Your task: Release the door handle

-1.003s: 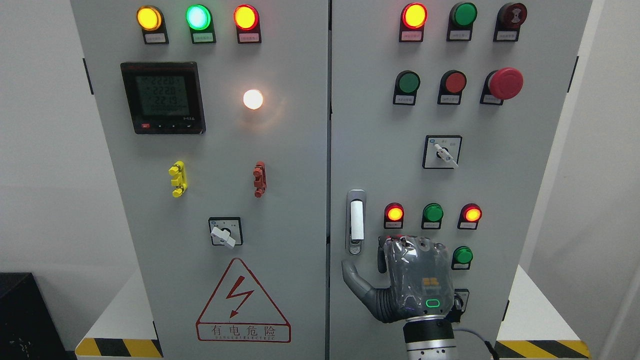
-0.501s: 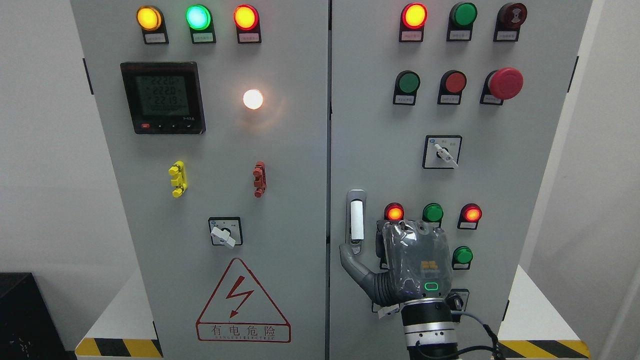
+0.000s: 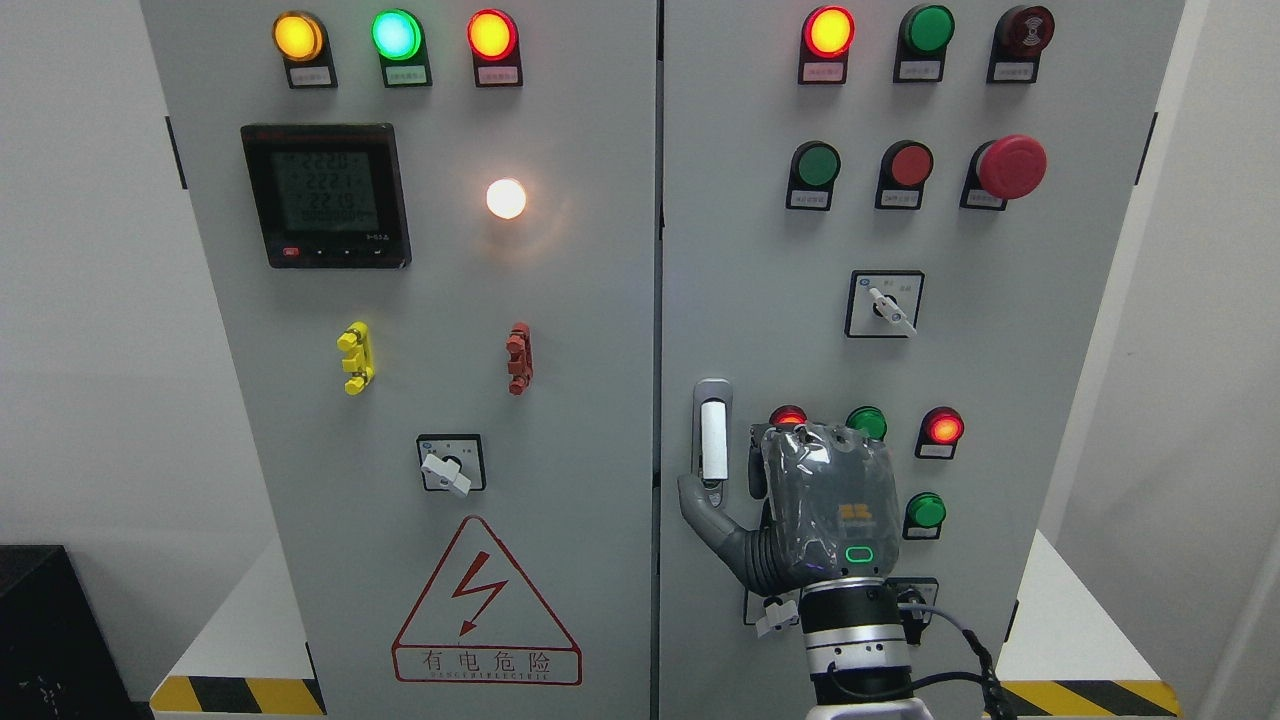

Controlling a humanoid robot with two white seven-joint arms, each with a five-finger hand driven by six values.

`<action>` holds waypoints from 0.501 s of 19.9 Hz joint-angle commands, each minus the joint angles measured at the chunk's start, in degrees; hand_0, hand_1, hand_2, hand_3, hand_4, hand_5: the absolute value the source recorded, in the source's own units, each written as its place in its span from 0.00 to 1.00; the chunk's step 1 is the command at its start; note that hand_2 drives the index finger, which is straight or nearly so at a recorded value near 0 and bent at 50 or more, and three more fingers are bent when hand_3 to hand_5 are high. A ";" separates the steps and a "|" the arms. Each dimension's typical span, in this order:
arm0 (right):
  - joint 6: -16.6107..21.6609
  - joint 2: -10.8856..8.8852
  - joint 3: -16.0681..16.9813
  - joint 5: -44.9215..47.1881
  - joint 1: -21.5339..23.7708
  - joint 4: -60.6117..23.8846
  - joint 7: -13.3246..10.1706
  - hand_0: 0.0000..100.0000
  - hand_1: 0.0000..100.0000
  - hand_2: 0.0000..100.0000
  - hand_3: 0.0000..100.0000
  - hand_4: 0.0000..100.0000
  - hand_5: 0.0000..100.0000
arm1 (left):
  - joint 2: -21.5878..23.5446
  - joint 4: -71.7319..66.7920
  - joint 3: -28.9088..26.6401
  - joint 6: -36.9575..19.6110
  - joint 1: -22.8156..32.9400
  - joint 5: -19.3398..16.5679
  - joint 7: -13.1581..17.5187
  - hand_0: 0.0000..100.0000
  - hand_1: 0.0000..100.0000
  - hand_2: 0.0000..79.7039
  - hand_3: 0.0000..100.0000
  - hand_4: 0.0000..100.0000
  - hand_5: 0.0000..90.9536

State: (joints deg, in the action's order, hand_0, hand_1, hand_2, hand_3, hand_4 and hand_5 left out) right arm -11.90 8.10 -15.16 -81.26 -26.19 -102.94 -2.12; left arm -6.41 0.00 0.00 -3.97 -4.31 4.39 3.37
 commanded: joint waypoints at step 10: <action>-0.66 0.07 0.13 -0.04 -0.35 0.99 0.37 0.24 0.40 0.87 1.00 0.99 0.92 | 0.00 1.14 1.23 0.02 0.00 0.00 -0.03 0.00 0.00 0.03 0.09 0.01 0.00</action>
State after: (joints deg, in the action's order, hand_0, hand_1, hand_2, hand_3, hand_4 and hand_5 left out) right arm -12.54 8.14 -15.10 -81.29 -26.49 -102.47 -1.72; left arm -6.42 0.00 0.00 -3.97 -4.31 4.40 3.37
